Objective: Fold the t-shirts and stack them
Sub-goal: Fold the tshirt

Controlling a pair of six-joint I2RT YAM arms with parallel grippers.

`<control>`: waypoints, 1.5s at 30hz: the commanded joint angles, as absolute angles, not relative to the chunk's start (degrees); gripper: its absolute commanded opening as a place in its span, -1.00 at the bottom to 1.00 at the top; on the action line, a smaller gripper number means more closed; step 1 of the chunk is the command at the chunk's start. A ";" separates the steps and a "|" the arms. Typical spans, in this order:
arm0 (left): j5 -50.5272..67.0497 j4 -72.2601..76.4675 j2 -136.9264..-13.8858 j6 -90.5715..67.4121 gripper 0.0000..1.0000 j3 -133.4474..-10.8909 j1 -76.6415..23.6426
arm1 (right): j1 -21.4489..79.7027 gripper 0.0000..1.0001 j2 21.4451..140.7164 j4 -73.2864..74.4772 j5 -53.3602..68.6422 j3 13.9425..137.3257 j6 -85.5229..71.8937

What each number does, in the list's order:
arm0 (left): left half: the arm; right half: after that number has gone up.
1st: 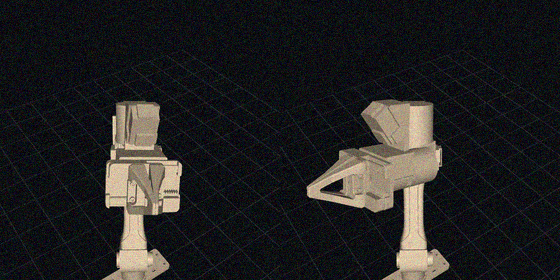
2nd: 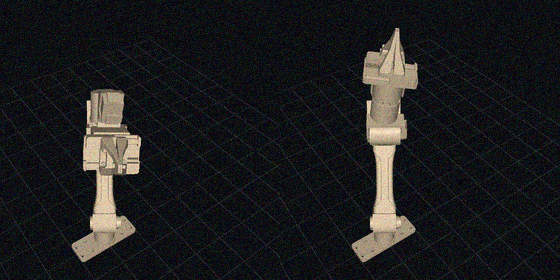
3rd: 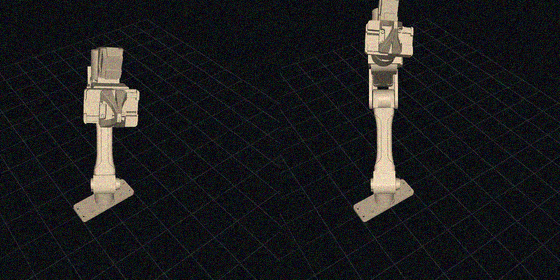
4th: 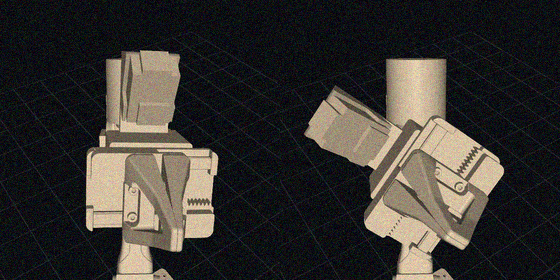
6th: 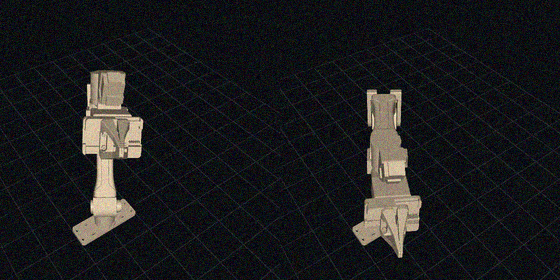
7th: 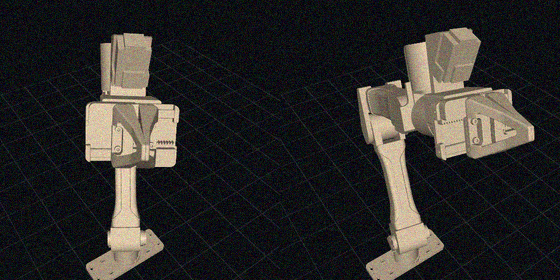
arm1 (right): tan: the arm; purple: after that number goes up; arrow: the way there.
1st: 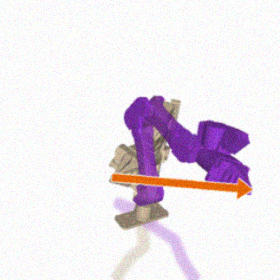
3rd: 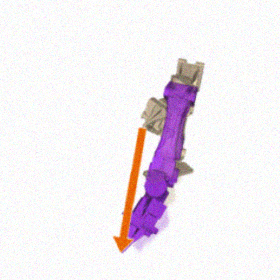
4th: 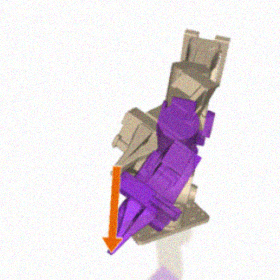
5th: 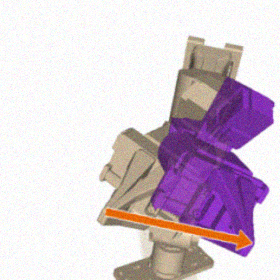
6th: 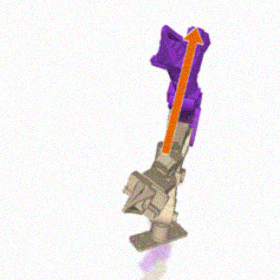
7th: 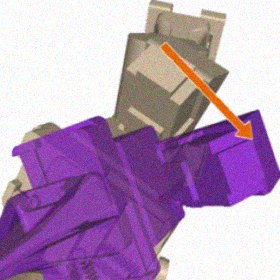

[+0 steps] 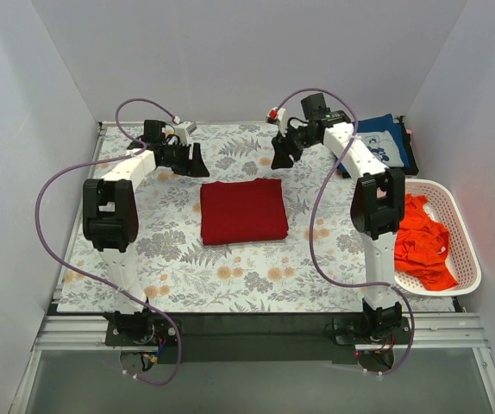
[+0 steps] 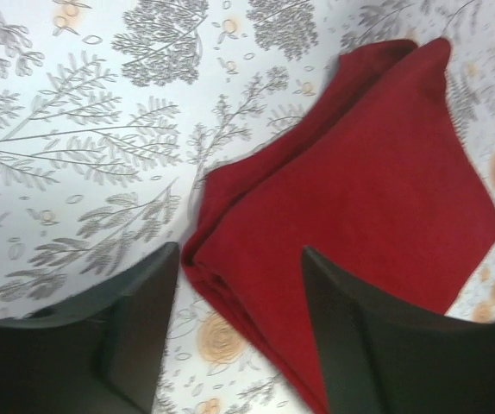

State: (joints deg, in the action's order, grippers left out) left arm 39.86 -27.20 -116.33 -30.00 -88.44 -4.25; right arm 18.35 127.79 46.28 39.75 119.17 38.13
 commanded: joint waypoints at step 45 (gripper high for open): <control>56.52 -3.66 -99.82 -65.06 0.10 -61.07 -9.31 | 15.64 0.34 112.67 13.09 58.01 80.77 -7.06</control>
State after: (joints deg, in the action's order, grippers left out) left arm 58.65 -0.95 -98.72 -70.30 -60.58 -8.51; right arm 15.00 112.64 15.18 60.23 81.89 -11.44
